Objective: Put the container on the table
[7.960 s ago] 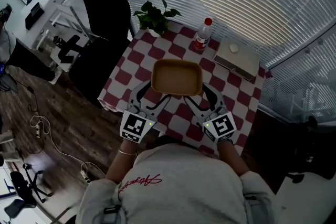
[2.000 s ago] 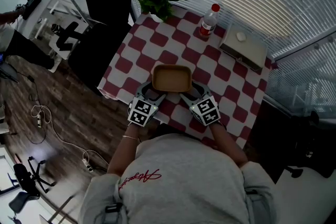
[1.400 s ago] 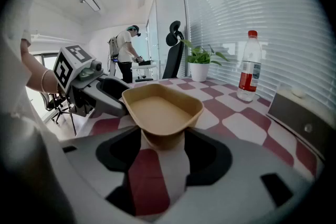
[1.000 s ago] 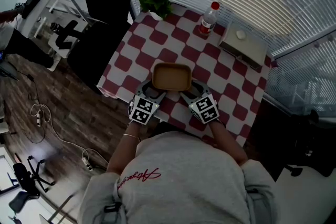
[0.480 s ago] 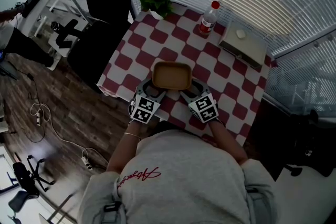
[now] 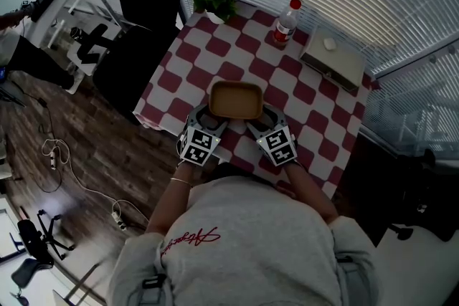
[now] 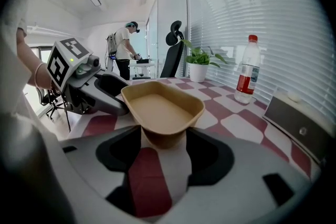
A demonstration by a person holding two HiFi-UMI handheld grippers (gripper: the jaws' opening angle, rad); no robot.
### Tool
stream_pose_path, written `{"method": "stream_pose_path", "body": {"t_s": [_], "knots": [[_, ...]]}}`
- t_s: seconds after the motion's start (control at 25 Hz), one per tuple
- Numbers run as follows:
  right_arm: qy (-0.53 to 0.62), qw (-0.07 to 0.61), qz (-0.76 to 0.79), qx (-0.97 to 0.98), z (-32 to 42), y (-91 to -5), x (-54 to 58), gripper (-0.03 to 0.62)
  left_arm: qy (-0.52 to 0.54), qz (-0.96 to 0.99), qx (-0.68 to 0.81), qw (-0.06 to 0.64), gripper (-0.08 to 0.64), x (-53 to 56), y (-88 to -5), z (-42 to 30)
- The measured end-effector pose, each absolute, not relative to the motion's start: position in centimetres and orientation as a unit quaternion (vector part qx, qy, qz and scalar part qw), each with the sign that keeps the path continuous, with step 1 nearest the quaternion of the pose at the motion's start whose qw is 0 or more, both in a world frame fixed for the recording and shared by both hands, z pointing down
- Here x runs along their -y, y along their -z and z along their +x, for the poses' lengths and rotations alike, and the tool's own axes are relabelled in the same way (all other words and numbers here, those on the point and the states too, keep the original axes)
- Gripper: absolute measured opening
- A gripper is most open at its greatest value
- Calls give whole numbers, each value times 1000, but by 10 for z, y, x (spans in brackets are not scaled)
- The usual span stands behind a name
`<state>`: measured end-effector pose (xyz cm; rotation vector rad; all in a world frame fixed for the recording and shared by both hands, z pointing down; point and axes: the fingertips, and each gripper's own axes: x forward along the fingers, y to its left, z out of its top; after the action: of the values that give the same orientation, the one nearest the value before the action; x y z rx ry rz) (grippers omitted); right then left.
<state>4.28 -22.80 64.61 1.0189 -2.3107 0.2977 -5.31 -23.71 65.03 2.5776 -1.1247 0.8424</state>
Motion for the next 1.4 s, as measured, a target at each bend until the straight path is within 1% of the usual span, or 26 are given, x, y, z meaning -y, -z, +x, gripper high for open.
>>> {"method": "stream_pose_path", "body": {"t_s": [0.36,0.64,0.92,1.24,1.4], "knots": [[-113,296,378,870,40,-645,225,272,-293,871,381,100,296,236,-652,-53],[-117,304,376,868,41,-647,223,282,-309,866,380,100,319,235,-656,-51],[-120,298,379,868,43,-647,222,291,-302,865,389,99,334,233,-656,-53],[-115,281,389,870,51,-644,222,299,-263,866,410,114,341,234,-648,-61],[-113,280,389,870,54,-641,219,299,-244,867,423,102,341,230,-633,-65]]}}
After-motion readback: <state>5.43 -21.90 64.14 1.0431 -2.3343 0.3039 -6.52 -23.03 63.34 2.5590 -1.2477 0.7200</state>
